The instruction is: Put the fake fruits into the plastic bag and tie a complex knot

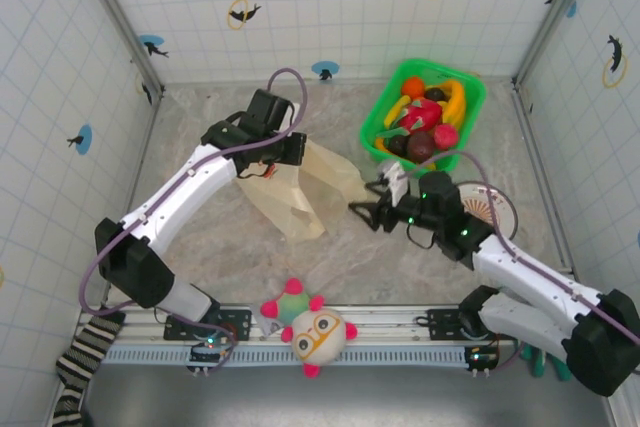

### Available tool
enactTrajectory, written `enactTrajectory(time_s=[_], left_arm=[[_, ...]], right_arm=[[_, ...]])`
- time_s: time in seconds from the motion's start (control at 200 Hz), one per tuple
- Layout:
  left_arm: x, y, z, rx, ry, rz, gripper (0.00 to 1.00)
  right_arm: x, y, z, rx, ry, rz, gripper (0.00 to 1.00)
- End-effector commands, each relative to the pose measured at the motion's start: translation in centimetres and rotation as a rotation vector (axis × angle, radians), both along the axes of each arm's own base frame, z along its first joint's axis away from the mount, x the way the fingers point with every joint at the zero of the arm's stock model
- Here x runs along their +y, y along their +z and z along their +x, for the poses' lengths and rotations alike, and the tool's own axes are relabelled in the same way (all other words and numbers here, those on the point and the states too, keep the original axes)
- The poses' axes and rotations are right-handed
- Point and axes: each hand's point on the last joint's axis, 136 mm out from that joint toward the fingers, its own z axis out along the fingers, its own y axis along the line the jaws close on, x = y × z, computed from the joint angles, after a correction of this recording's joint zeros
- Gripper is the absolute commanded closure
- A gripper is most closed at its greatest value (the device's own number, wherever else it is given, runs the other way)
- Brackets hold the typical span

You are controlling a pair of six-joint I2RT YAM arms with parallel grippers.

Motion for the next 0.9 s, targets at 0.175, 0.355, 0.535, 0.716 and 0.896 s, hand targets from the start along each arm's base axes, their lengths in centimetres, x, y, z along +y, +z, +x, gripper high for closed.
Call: enactTrajectory(time_s=[0.175, 0.355, 0.535, 0.716, 0.896], left_arm=[[0.5, 2.2, -1.5, 0.033, 0.046, -0.070, 1.00], [0.4, 2.1, -1.9, 0.083, 0.049, -0.070, 1.00], [0.4, 2.6, -1.8, 0.066, 0.046, -0.074, 1.00], [0.2, 2.7, -1.6, 0.060, 0.041, -0.073, 1.00], [0.3, 2.4, -1.5, 0.064, 0.045, -0.062, 1.00]], right_arm=[[-10.6, 1.2, 11.5, 0.255, -0.559, -0.171, 0.15], [-14.8, -2.0, 15.0, 0.384, -0.707, -0.390, 0.14], [-20.1, -4.7, 17.4, 0.458, -0.827, -0.636, 0.18], [-21.9, -6.3, 18.7, 0.490, -0.844, -0.677, 0.21], [-22.1, -7.5, 20.0, 0.522, -0.820, -0.648, 0.22]])
